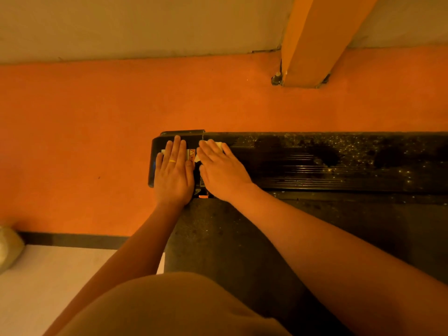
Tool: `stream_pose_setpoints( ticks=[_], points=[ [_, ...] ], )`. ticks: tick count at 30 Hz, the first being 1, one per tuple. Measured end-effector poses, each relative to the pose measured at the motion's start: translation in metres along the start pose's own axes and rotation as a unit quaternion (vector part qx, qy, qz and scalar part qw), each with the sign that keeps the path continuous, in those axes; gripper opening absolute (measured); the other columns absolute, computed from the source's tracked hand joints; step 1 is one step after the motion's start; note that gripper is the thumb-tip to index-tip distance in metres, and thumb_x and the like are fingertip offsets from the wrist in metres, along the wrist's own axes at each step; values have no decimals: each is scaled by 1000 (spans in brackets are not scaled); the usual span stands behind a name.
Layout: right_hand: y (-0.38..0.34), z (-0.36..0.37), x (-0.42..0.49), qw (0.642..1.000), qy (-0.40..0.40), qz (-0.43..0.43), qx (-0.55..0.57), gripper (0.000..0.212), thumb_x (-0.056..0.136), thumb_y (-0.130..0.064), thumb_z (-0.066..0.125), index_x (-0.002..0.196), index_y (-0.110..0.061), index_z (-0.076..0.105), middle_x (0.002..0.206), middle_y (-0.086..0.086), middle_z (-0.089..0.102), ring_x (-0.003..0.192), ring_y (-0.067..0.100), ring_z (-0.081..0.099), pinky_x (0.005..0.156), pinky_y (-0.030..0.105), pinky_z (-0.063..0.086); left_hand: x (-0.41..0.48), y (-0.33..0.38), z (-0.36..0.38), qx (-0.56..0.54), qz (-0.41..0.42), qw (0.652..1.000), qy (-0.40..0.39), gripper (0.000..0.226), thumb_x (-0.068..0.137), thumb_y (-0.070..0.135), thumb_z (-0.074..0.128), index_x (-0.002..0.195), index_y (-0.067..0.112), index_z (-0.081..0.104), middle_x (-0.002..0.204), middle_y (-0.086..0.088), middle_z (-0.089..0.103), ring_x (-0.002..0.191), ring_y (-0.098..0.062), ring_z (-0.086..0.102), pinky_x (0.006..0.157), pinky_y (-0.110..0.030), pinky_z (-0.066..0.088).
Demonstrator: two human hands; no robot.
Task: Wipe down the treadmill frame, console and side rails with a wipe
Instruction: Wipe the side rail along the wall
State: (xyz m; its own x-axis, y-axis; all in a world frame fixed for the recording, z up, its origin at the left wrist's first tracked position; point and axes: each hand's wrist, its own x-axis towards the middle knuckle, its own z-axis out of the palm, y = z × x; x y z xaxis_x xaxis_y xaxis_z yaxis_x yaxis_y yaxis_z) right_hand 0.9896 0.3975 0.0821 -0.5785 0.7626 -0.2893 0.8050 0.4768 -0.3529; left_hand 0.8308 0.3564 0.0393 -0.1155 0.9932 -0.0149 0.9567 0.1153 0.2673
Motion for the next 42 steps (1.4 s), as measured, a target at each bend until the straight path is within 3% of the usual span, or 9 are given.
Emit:
stream_pose_setpoints(
  ticks=[4,9,19,28,31,34,39,42],
  points=[
    [16,-5,-9,1000,-12,-19,0,55,109,-32,20,159,-16,5,167,0,-5,153,14,-10,124,38,-7,-1,1,0,-9,1,1000,3,60,106,39,15,158,11,28,166,-5,19,154,-20,10,125,-42,6],
    [71,-6,-54,1000,15,24,8,54,108,-29,24,159,-14,14,167,2,6,154,16,0,123,38,-3,-1,2,-1,-14,-1,1000,7,59,105,37,17,158,11,28,166,-6,20,154,-21,11,125,-43,7],
    [78,-7,-53,999,17,25,10,54,108,-30,21,159,-16,11,167,-1,2,153,14,-3,123,37,-5,0,0,0,-21,-6,1000,5,58,106,36,19,159,13,26,166,-4,19,154,-18,9,125,-43,7],
    [156,-16,-131,985,37,164,42,53,108,-32,18,158,-18,11,166,-4,2,149,7,-11,121,31,-10,-1,2,0,-22,-7,1000,10,57,106,35,20,158,12,26,166,-4,20,154,-19,10,126,-43,7],
    [137,-12,-128,986,49,154,46,59,104,-38,9,157,-13,15,165,0,5,149,9,-8,121,31,-9,-1,3,-1,-19,-7,1000,10,56,107,34,21,158,12,26,166,-5,20,155,-20,11,126,-44,8],
    [96,1,-116,997,27,75,20,67,99,-41,2,157,-12,17,166,3,9,150,13,-5,120,33,-9,-1,2,0,-18,-6,1000,7,57,106,34,20,158,11,28,166,-5,21,154,-21,12,126,-46,10],
    [32,5,-44,1000,13,14,13,58,108,-36,18,159,-13,7,167,3,-2,153,17,-8,122,36,-10,-1,1,-1,-17,-3,1000,6,58,106,36,18,158,11,27,166,-5,20,154,-21,11,126,-45,9],
    [14,-2,-3,1000,-2,-1,-11,59,109,-36,19,159,-13,-1,167,3,-11,152,17,-14,123,37,-10,-1,1,-1,-12,-2,1000,-1,60,106,38,16,158,11,25,167,-5,18,155,-20,9,126,-45,8]
  ],
)
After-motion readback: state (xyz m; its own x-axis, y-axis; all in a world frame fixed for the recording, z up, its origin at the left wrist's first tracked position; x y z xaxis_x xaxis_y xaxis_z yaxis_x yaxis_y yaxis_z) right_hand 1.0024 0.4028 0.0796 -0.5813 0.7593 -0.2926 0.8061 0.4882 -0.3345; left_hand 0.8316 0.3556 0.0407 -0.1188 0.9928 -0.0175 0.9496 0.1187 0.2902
